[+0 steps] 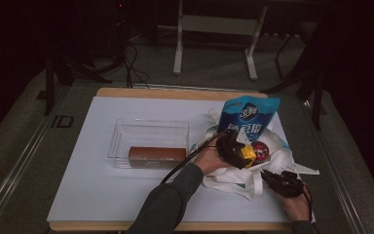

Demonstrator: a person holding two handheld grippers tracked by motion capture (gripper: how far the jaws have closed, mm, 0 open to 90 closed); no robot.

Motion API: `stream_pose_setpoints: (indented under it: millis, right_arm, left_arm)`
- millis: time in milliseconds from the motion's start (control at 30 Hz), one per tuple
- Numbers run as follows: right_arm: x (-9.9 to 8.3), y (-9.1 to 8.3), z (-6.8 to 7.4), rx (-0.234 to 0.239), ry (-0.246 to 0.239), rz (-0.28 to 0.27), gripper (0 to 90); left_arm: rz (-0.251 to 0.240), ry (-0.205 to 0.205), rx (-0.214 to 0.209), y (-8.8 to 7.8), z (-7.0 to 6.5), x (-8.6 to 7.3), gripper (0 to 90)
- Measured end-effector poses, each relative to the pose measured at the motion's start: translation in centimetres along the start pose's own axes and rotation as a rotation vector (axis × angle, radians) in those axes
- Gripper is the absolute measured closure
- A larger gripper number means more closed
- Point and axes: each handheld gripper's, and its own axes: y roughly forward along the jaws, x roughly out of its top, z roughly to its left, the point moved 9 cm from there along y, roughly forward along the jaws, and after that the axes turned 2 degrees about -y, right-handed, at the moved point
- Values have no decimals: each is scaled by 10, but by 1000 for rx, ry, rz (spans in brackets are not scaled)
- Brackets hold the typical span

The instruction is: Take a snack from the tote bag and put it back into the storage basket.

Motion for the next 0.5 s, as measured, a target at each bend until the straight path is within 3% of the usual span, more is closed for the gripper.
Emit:
stream_pose_setpoints:
  millis: [500]
  right_arm:
    - [0, 0, 0, 6, -1, -1, 762]
  left_arm:
    - [-3, -27, 34, -4, -2, 2, 288]
